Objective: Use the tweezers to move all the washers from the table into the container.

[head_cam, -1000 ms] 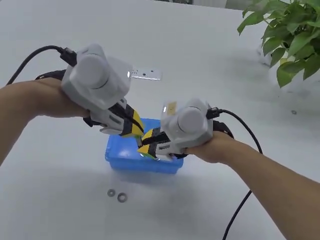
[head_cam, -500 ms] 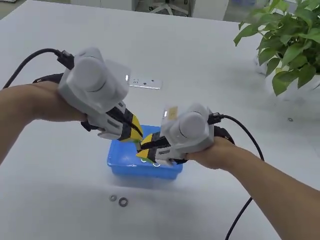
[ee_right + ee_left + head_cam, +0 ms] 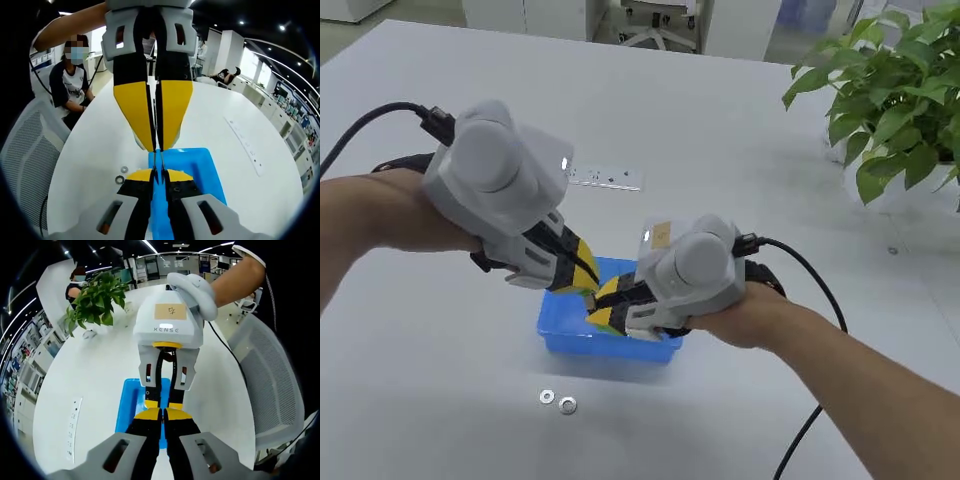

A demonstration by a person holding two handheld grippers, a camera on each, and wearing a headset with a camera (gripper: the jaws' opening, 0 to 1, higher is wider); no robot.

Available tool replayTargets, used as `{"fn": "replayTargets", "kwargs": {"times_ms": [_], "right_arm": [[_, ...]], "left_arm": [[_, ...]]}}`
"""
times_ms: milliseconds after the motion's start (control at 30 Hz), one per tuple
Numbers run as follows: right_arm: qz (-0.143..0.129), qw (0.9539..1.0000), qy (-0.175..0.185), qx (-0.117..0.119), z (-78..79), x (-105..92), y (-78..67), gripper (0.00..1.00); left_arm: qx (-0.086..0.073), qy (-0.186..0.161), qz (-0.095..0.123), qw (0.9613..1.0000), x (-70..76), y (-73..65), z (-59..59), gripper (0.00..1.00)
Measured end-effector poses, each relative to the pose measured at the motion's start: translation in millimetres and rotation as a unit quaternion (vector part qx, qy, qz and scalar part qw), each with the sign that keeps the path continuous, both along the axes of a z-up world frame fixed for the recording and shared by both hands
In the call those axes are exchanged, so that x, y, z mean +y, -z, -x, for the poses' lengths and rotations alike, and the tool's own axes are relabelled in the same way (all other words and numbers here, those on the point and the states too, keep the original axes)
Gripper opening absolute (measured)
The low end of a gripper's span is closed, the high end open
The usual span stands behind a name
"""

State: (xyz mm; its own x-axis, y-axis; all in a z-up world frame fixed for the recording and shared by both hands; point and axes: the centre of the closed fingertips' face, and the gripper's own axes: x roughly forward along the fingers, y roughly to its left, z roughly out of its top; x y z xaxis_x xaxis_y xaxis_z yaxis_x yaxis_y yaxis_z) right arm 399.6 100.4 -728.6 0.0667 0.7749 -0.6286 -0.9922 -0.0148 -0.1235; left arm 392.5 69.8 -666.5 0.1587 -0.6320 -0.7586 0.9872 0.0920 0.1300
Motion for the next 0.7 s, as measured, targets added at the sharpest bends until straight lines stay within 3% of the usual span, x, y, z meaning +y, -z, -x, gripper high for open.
{"fn": "replayTargets", "kwargs": {"times_ms": [700], "right_arm": [[0.002, 0.9999, -0.016, 0.004, 36.8, 9.1, 4.2, 0.11]], "left_arm": [[0.007, -0.005, -0.005, 1.0, 7.3, 3.4, 36.4, 0.05]]}}
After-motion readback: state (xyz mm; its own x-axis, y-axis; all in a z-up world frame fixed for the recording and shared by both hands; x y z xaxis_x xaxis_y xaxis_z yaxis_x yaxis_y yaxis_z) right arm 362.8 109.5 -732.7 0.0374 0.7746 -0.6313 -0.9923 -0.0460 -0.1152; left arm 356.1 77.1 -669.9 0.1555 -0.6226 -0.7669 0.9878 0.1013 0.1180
